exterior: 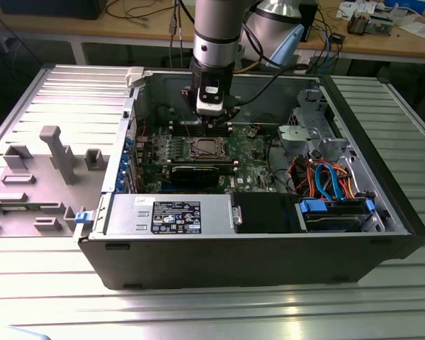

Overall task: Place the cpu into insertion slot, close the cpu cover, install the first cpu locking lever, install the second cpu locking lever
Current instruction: 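Install the first cpu locking lever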

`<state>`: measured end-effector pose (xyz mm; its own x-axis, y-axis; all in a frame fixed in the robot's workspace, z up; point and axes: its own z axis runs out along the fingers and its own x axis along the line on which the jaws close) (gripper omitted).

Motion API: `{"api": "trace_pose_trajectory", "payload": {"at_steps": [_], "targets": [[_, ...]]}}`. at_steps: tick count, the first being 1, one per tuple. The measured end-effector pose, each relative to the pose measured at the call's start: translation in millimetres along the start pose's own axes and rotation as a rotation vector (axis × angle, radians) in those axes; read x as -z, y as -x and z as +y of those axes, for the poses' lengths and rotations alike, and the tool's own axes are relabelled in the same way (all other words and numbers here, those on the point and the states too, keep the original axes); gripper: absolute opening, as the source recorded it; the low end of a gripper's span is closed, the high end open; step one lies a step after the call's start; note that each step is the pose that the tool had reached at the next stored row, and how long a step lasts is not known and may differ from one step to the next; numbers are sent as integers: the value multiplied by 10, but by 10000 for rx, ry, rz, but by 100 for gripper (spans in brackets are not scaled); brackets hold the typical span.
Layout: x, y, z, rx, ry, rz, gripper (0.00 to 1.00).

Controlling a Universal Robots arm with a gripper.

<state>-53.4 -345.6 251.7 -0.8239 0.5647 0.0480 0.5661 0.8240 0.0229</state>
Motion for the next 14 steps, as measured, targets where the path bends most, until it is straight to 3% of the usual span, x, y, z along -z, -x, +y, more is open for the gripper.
{"api": "trace_pose_trajectory", "payload": {"at_steps": [6,14], "targets": [[-1,-21,-20,43,97,-130,11],[-1,-53,-46,73,116,-160,11]]}}
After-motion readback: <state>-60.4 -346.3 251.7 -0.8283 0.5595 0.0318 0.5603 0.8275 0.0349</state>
